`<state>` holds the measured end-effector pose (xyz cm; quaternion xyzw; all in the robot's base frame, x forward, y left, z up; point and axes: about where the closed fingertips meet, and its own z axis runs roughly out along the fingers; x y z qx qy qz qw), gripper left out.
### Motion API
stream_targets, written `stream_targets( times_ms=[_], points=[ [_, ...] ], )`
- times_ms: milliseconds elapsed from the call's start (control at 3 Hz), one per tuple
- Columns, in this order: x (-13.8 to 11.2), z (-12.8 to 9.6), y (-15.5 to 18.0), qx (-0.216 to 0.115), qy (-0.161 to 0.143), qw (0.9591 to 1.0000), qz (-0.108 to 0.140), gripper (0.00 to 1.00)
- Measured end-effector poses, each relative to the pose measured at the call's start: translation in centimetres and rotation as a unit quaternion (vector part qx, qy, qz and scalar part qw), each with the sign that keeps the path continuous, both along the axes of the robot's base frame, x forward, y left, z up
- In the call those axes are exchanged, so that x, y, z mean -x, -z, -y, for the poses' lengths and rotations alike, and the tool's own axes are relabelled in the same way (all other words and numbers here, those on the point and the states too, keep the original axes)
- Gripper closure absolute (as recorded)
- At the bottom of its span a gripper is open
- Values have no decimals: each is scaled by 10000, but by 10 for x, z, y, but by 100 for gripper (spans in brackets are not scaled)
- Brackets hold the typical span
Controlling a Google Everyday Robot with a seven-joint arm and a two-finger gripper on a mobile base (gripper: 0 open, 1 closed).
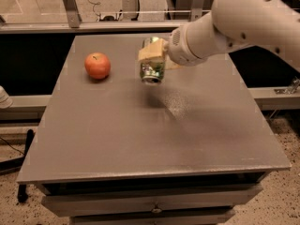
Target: Move green can near apple
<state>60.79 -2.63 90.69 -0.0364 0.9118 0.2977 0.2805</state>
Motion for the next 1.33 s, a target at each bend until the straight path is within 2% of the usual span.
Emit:
stream_targets(
  times_ms=[333,667,1000,1333],
  points=[
    [-21,-35,1,-225,156,9996,-50,100],
    [-38,-63,15,-133,251,9995,-138,100],
    [-51,-85,31,39,312,9992,-266,100],
    [-55,-88,42,147,415,9983,-376,100]
  ],
)
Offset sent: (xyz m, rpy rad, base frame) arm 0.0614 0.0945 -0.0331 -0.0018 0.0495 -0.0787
